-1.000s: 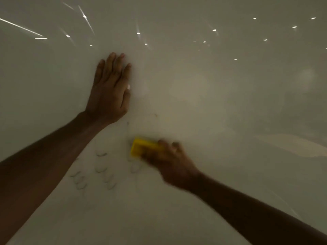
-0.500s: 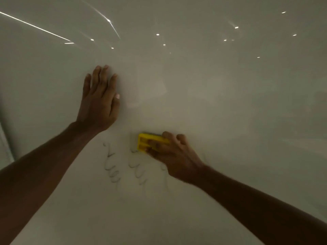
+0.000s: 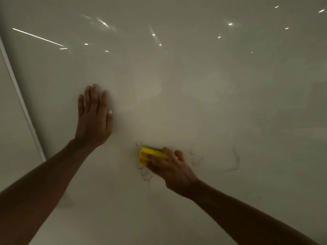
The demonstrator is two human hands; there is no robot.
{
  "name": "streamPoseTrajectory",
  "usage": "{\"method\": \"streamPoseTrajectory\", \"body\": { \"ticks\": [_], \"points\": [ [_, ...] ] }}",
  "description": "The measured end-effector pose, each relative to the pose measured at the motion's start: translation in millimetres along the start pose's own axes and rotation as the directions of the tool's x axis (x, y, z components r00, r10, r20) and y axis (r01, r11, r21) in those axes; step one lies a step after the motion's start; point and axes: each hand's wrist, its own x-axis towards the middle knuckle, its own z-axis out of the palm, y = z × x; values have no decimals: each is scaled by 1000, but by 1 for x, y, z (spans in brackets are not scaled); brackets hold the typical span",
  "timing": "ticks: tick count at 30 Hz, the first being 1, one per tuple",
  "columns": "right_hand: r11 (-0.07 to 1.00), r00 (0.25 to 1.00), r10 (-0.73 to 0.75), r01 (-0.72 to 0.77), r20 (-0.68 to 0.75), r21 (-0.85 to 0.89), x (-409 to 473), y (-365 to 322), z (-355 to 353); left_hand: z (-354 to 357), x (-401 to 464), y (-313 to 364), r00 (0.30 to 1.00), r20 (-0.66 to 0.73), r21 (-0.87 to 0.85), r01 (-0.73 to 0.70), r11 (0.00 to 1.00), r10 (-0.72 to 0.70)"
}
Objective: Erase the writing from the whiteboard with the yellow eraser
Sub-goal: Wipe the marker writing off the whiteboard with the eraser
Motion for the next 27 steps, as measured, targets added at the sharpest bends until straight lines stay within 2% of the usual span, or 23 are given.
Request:
{"method": "streamPoseTrajectory", "body": {
  "ticks": [2, 3, 4, 6, 8, 10, 11, 12, 14, 15, 16, 18, 20, 22, 24, 26, 27],
  "points": [
    [984, 984, -157, 163, 83, -69, 2, 5, 1, 1, -8, -6, 1000, 3, -6, 1, 1000, -1],
    [980, 982, -181, 184, 45, -77, 10, 12, -5, 1, -11, -9, 1000, 1, -13, 0, 1000, 0],
    [988, 989, -143, 140, -36, -64, 21, 22, -15, 3, -14, -10, 1000, -3, -20, 0, 1000, 0],
    [990, 966, 141, -144, -218, 3, 52, 45, -45, 5, -18, -15, 1000, -15, -31, -12, 999, 11],
    [900, 853, 426, -435, -303, 41, 79, 57, -74, 7, -20, -18, 1000, -21, -39, -16, 999, 16],
    [835, 776, 525, -549, -349, 36, 95, 47, -82, 10, -21, -19, 999, -39, -51, -26, 998, 24],
    [843, 791, 515, -537, -330, 27, 95, 35, -74, 12, -21, -19, 998, -50, -52, -29, 998, 27],
    [883, 848, 454, -469, -274, 10, 89, 18, -55, 13, -22, -20, 998, -61, -53, -29, 998, 25],
    [982, 976, 188, -188, -113, 6, 56, -18, -7, 16, -22, -17, 997, -72, -64, -12, 998, 8],
    [999, 999, 34, -34, -34, 3, 33, -34, 17, 17, -23, -15, 997, -74, -76, -4, 997, -1],
    [996, 995, -92, 93, 49, -9, 10, -46, 32, 18, -24, -13, 997, -76, -86, -1, 996, -5],
    [974, 962, -212, 223, 170, -44, -17, -55, 42, 20, -29, -10, 997, -73, -101, -12, 995, 5],
    [973, 969, -218, 225, 114, -45, -18, -45, 36, 23, -36, -4, 996, -77, -106, -48, 993, 40],
    [997, 996, -76, 75, -37, -23, -4, -28, 19, 28, -45, 0, 995, -79, -119, -69, 990, 60],
    [986, 978, 164, -166, -125, -2, 19, -6, -8, 31, -53, 3, 994, -87, -125, -72, 989, 62],
    [902, 881, 421, -432, -217, -6, 40, 5, -31, 34, -60, 5, 995, -79, -141, -77, 987, 66],
    [855, 820, 503, -517, -273, 21, 46, 1, -35, 35, -63, 6, 995, -69, -147, -76, 986, 67]
  ]
}}
